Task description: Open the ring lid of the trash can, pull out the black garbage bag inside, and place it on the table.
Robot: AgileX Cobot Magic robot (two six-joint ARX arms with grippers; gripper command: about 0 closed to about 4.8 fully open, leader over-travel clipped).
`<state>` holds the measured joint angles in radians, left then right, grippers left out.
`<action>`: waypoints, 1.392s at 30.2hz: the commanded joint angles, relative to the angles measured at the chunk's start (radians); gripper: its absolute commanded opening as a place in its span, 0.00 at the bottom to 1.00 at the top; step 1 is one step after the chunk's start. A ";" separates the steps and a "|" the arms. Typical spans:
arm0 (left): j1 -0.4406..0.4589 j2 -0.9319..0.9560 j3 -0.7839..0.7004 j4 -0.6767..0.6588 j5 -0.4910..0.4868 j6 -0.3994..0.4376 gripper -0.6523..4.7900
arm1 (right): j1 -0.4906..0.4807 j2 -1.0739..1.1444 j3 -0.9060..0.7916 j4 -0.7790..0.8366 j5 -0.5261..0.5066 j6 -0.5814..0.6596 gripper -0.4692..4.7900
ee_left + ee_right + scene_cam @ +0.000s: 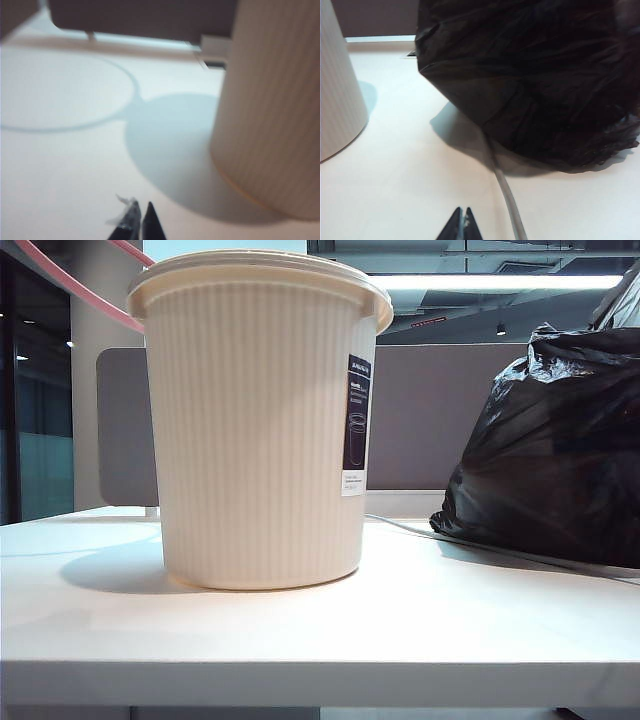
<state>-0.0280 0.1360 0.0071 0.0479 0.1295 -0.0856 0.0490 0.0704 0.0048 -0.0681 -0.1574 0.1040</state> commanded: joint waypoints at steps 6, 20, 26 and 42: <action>0.023 -0.091 0.002 0.012 0.005 0.000 0.15 | -0.008 -0.030 -0.001 0.013 -0.001 0.001 0.09; 0.023 -0.134 0.002 0.012 0.005 0.000 0.15 | -0.011 -0.068 -0.001 0.016 -0.001 0.001 0.09; 0.023 -0.134 0.002 0.012 0.005 0.000 0.15 | -0.011 -0.068 -0.001 0.016 -0.001 0.001 0.09; 0.023 -0.134 0.002 0.012 0.005 0.000 0.15 | -0.011 -0.068 -0.001 0.016 -0.001 0.001 0.09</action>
<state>-0.0044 0.0017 0.0071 0.0479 0.1307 -0.0856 0.0395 0.0017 0.0048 -0.0669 -0.1574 0.1040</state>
